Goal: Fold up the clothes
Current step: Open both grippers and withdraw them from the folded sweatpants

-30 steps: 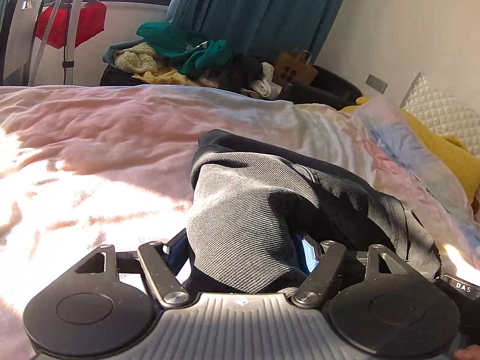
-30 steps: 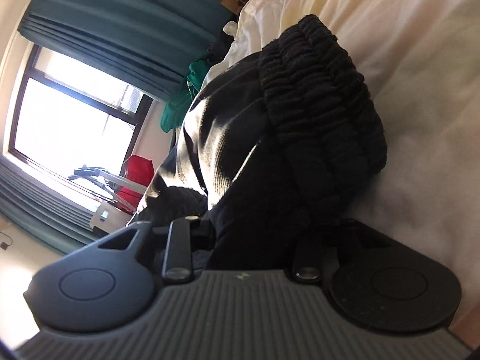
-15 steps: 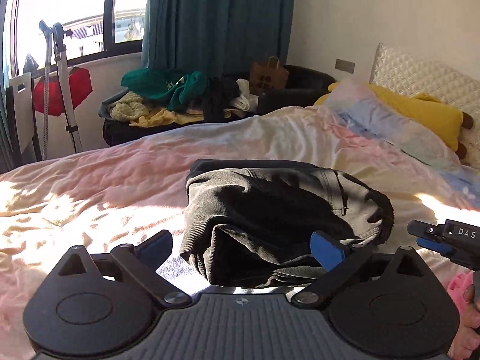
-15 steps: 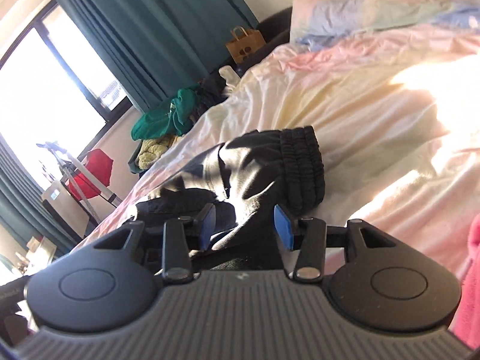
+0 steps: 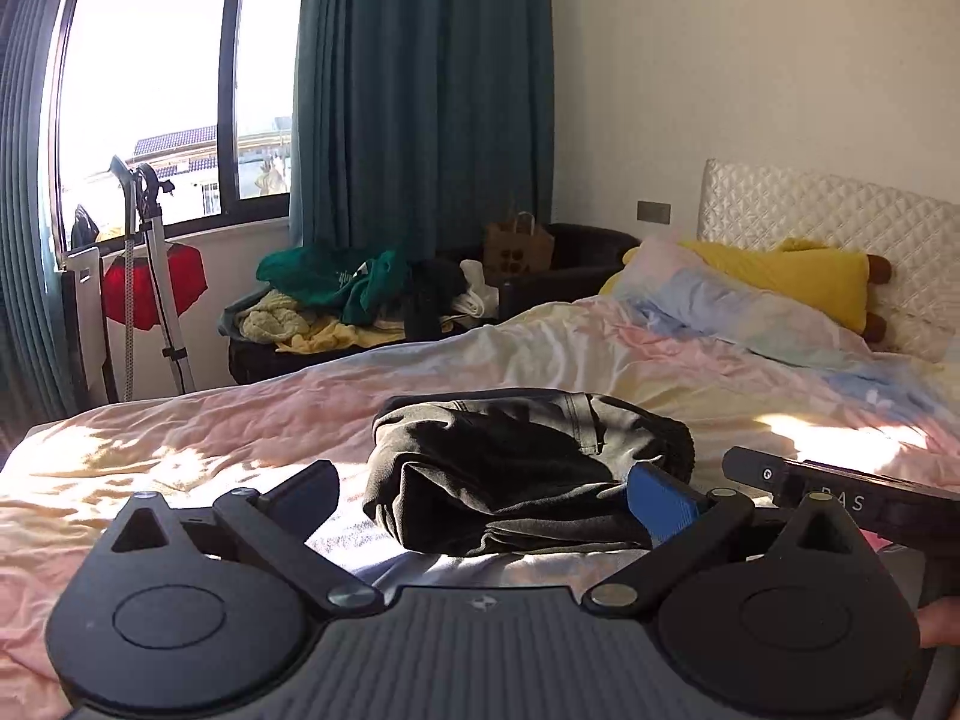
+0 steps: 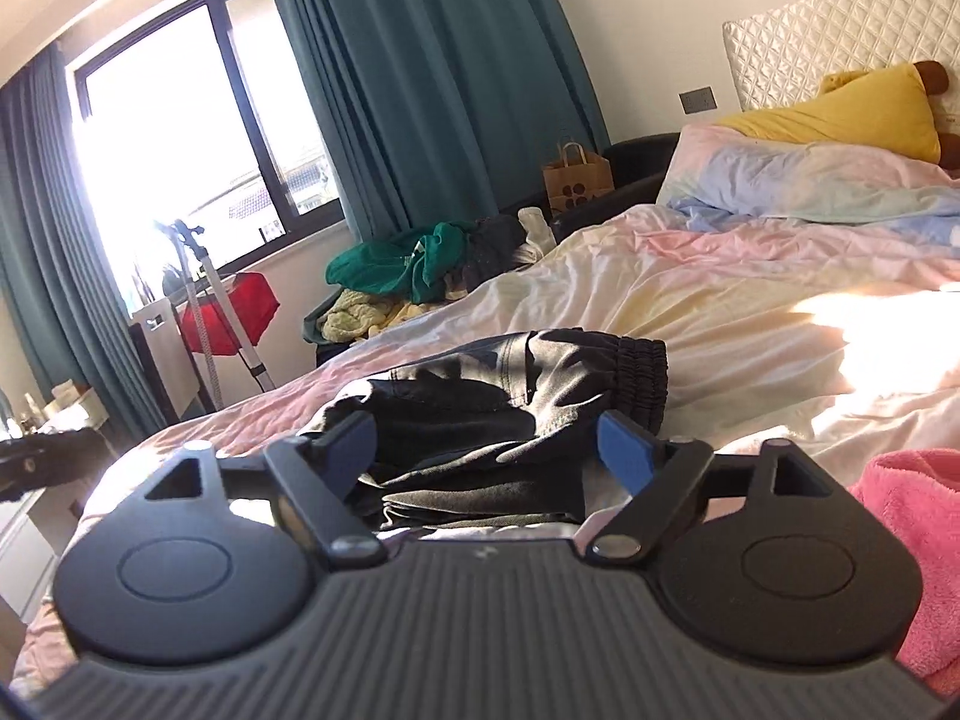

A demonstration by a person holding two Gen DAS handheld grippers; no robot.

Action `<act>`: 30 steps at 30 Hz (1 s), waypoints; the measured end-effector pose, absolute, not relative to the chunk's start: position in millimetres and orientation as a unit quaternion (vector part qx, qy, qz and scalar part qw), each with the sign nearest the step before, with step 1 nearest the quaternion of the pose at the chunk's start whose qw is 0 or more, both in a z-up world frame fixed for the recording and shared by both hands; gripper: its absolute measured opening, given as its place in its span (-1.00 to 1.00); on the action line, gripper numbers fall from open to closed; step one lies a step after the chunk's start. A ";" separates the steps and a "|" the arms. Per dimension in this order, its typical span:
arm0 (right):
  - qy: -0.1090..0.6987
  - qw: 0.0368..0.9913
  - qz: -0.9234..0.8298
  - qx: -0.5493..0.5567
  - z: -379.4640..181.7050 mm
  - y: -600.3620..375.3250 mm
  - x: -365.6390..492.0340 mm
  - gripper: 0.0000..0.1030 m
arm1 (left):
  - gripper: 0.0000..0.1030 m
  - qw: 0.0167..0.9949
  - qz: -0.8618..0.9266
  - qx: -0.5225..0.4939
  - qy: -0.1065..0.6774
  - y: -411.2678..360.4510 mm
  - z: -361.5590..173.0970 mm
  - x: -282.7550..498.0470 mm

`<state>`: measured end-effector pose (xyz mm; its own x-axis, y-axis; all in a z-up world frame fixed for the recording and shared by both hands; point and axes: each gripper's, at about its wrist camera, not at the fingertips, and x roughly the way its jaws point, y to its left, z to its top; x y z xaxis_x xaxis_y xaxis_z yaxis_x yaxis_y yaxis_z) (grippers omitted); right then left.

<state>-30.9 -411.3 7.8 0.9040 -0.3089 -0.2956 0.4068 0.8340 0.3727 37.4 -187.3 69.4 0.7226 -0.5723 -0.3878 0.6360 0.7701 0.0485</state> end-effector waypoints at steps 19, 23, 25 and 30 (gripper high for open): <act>0.142 0.967 -0.176 0.120 -8.9 -341.6 -10.7 0.67 | 1.00 0.945 -0.255 0.033 0.202 -117.4 28.4 57.6; 0.143 0.966 -0.180 0.120 -11.2 -341.5 -9.2 0.67 | 1.00 0.944 -0.254 0.031 0.208 -117.6 25.2 60.4; 0.147 0.965 -0.182 0.116 -11.9 -340.0 -7.8 0.67 | 1.00 0.944 -0.253 0.037 0.207 -121.7 24.7 58.8; 0.152 0.965 -0.183 0.110 -12.7 -338.3 -6.9 0.67 | 1.00 0.944 -0.253 0.043 0.206 -128.7 25.0 55.4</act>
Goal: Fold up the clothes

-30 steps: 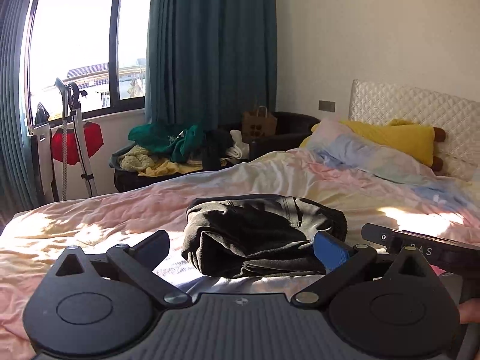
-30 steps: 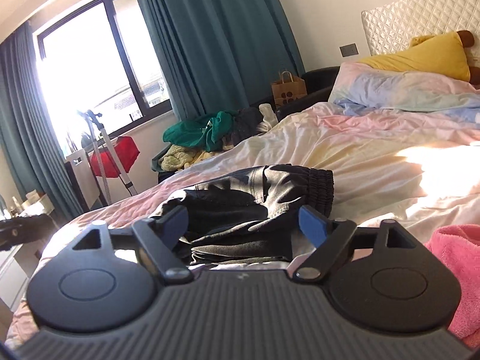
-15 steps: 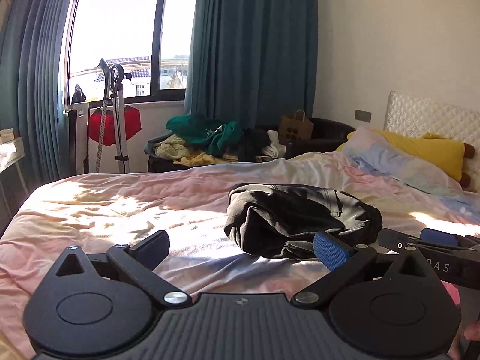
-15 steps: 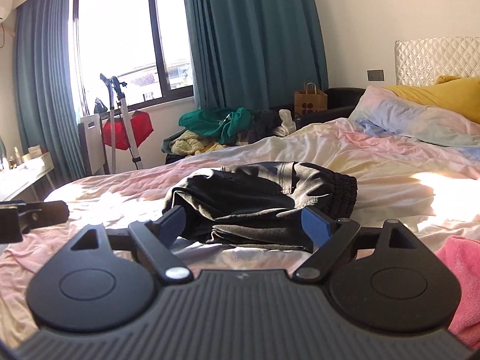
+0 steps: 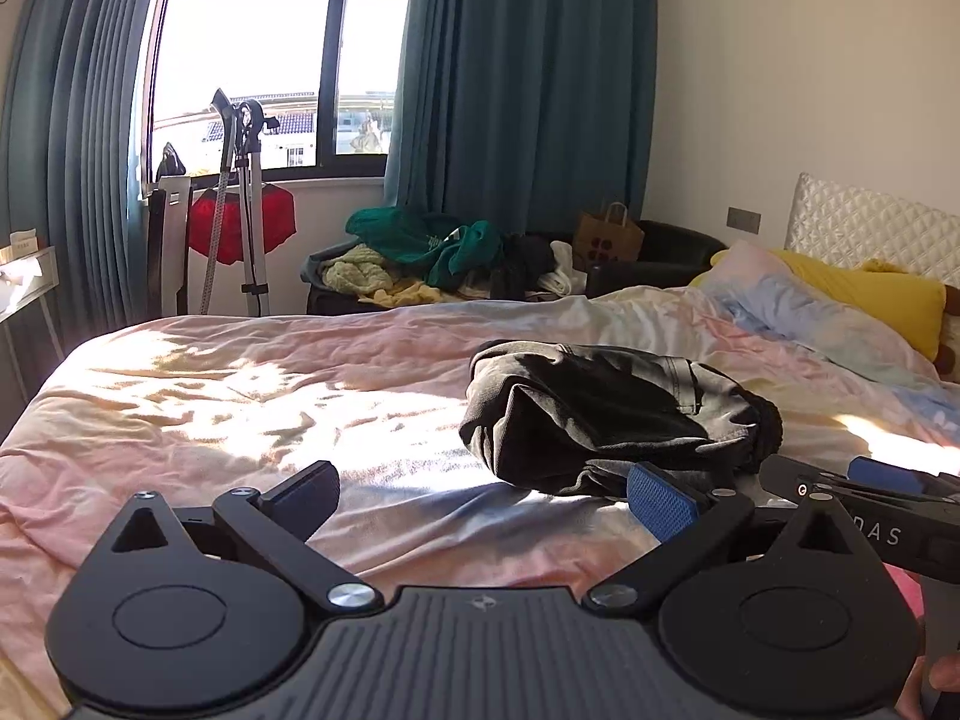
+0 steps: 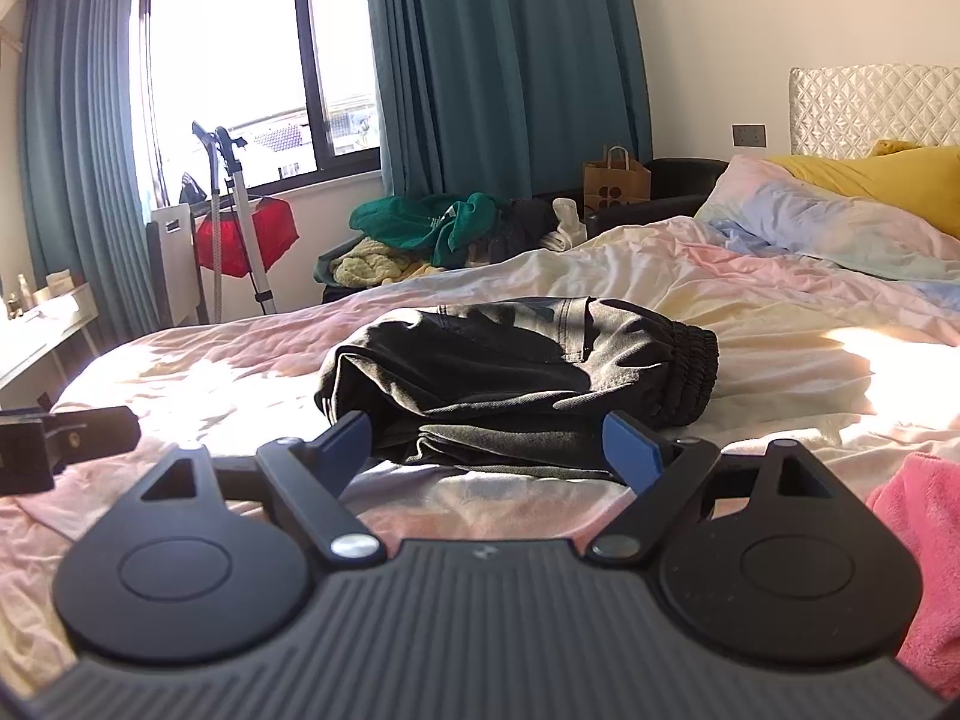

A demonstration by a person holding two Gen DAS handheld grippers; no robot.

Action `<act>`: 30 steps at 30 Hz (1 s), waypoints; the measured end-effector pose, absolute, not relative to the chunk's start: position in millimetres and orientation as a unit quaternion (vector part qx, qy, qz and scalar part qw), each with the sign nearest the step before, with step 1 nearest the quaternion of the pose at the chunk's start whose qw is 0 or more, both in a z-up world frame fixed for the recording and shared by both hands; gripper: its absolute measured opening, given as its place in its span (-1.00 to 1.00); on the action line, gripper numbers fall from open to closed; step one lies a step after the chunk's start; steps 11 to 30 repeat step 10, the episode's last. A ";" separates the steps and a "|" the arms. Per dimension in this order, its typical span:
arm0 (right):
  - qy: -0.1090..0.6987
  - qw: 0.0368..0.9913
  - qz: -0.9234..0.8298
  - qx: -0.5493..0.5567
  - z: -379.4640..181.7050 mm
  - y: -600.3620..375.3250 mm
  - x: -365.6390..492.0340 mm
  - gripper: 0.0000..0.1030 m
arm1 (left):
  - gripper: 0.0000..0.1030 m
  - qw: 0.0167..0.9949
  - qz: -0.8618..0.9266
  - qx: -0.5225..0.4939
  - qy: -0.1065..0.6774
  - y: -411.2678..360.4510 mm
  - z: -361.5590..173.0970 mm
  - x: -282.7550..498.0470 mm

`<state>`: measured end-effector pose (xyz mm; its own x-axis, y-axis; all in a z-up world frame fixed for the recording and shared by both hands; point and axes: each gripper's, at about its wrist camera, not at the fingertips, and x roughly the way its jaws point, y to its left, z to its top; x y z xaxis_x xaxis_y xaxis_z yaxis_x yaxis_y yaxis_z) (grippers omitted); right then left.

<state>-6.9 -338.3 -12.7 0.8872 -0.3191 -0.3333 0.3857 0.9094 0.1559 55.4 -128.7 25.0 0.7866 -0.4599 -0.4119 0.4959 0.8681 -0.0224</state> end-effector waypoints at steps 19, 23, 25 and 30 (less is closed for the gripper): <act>0.157 0.964 -0.185 0.108 -11.9 -337.7 -6.7 0.67 | 1.00 0.946 -0.249 0.050 0.203 -125.1 25.4 50.5; 0.157 0.964 -0.185 0.108 -11.9 -337.7 -6.7 0.67 | 1.00 0.946 -0.249 0.050 0.203 -125.1 25.4 50.5; 0.157 0.964 -0.185 0.108 -11.9 -337.7 -6.7 0.67 | 1.00 0.946 -0.249 0.050 0.203 -125.1 25.4 50.5; 0.157 0.964 -0.185 0.108 -11.9 -337.7 -6.7 0.67 | 1.00 0.946 -0.249 0.050 0.203 -125.1 25.4 50.5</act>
